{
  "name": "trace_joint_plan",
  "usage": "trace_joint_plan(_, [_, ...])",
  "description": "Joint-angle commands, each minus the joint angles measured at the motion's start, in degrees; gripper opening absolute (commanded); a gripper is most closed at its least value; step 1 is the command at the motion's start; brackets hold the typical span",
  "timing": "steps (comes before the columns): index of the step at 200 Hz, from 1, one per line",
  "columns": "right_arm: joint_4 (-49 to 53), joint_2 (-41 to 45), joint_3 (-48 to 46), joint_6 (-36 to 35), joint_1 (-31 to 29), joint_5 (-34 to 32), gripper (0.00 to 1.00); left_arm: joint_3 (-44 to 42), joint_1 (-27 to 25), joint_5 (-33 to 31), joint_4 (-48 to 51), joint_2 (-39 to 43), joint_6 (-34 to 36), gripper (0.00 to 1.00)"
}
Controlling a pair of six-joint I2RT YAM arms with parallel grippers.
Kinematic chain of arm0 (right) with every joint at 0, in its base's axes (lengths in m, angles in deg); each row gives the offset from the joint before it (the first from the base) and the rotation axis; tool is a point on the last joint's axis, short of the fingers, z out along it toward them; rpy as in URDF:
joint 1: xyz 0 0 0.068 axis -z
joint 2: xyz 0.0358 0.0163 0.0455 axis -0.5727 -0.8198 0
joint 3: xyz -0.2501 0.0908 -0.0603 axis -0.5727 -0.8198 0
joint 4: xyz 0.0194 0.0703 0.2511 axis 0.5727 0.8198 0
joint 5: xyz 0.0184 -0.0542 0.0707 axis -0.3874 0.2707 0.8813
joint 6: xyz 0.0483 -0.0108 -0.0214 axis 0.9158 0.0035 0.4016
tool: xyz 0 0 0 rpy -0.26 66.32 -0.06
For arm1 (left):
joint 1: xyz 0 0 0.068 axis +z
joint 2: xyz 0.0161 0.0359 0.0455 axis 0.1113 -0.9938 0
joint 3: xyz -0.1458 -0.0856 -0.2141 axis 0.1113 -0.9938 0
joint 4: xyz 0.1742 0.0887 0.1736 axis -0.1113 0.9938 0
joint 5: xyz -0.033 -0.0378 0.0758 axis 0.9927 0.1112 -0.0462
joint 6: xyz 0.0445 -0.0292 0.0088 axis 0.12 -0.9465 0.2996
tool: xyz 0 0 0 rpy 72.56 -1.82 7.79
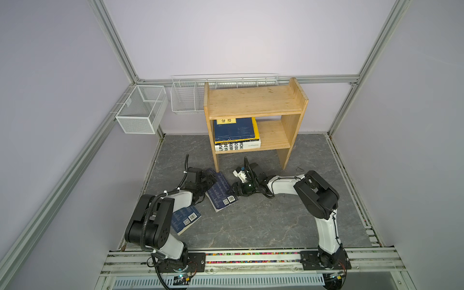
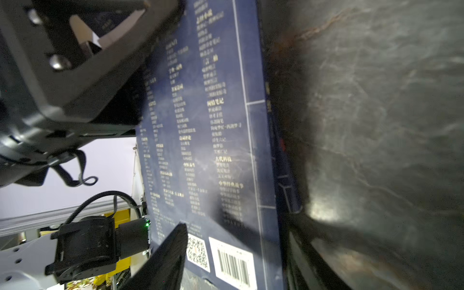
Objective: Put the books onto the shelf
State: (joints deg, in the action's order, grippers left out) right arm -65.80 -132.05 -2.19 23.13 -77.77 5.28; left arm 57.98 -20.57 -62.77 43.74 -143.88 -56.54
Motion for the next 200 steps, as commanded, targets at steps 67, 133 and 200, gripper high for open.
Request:
trace_joint_plan(67, [-17.96, 3.97, -4.38, 16.80, -0.35, 12.84, 0.48, -3.03, -1.14, 4.40, 6.09, -6.29, -2.99, 0.82])
trace_joint_plan(133, [-4.64, 3.72, -1.99, 12.43, -0.47, 8.29, 0.26, -3.06, -1.17, 4.29, 6.13, -6.09, -2.99, 0.82])
trace_joint_plan(200, [-7.02, 3.48, -0.49, 14.19, -1.39, 10.51, 0.15, -3.19, -1.18, 4.09, 7.29, -4.38, -2.70, 0.82])
